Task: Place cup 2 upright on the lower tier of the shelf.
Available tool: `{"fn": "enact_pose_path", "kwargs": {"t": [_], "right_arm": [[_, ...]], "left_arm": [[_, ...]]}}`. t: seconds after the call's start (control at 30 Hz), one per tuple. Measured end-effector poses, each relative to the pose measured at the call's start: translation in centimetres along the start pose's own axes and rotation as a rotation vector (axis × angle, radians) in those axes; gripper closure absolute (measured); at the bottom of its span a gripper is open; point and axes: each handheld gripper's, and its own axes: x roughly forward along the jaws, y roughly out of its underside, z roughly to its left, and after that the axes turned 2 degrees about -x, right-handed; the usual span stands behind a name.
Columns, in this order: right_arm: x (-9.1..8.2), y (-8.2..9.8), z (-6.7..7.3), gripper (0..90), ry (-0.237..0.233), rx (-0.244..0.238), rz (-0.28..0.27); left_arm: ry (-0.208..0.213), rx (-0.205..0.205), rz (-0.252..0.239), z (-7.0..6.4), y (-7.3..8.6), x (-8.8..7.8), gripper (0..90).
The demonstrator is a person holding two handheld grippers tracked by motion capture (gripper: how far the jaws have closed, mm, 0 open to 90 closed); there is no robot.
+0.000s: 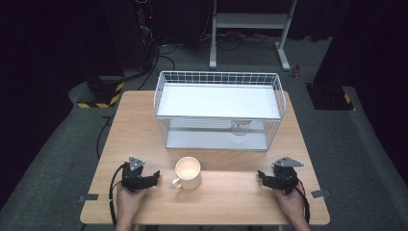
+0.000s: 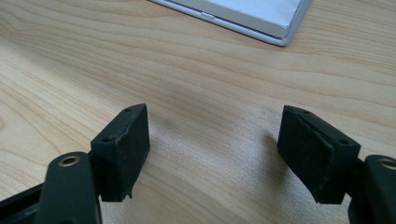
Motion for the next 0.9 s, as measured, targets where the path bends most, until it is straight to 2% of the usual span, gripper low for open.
{"fn": "enact_pose_path", "kwargs": {"t": [0.17,0.23,0.27,0.4,0.5,0.63,0.73,0.9], "right_arm": [[0.0,0.0,0.0,25.1,0.002,-0.004,-0.001],[0.0,0.0,0.0,25.0,0.002,-0.003,-0.001],[0.0,0.0,0.0,25.0,0.002,-0.003,-0.001],[0.0,0.0,0.1,24.9,0.005,0.002,-0.001],[0.0,0.0,0.1,24.9,0.005,0.002,0.000],[0.0,0.0,0.1,24.9,0.006,-0.001,-0.002],[0.0,0.0,0.1,24.9,0.006,-0.001,-0.002],[0.0,0.0,0.1,24.8,0.006,-0.001,-0.001]], "left_arm": [[0.039,0.009,-0.046,-0.3,0.3,-0.9,14.6],[0.071,0.016,-0.071,-0.7,0.4,-1.7,14.4],[0.071,0.016,-0.071,-0.7,0.4,-1.7,14.4],[0.119,-0.001,-0.075,-0.7,0.6,-3.0,14.0],[0.131,-0.010,-0.078,-1.0,0.8,-3.6,13.8],[0.114,-0.012,-0.092,-1.4,1.1,-4.3,9.6],[0.120,0.009,-0.098,-1.8,1.1,-4.9,8.3],[0.115,0.019,-0.108,-2.4,1.1,-5.7,5.0]]}}
